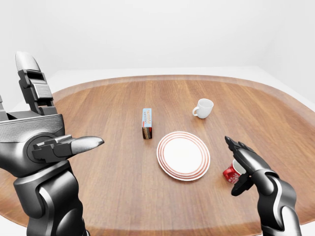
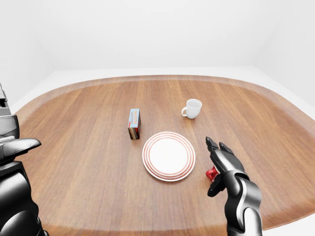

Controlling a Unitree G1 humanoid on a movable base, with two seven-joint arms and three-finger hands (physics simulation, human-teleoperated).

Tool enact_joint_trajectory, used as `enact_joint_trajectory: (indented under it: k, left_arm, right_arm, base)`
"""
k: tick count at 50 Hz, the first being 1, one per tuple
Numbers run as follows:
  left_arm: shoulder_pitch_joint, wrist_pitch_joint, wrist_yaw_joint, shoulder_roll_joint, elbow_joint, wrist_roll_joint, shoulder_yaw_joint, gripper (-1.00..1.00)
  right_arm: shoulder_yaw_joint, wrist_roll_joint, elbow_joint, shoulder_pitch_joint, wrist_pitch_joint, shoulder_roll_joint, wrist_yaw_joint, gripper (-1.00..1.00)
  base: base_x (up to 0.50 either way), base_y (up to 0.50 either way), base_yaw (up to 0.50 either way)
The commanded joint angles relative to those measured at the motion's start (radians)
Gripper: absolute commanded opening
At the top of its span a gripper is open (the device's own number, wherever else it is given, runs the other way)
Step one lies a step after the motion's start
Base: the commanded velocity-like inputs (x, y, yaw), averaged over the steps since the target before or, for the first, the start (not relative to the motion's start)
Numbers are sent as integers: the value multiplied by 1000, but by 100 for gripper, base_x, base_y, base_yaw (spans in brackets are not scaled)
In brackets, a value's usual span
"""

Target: Pick up the red mug and put it on the plate

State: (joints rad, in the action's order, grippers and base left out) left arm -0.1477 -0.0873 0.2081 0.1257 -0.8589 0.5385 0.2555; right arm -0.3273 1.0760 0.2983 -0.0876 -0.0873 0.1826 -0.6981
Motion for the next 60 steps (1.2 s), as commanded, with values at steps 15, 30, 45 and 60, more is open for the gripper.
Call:
enact_joint_trajectory:
  k: [15, 30, 45, 60]
  left_arm:
    - [2, 0, -2, 0, -2, 2, 3, 100]
    - [1, 0, 0, 2, -3, 4, 4, 100]
    - [4, 0, -1, 1, -6, 4, 4, 100]
    - [-2, 0, 2, 3, -2, 4, 3, 100]
  right_arm:
    - [-35, -34, -106, 9, 0, 54, 0, 100]
    - [-36, -86, -230, 51, 0, 100, 10, 100]
    - [-5, -100, -350, 138, 0, 162, 43, 100]
    - [-13, -156, -452, 143, 0, 194, 113, 100]
  base:
    - [0, 0, 0]
    - [0, 0, 0]
    - [0, 0, 0]
    - [0, 0, 0]
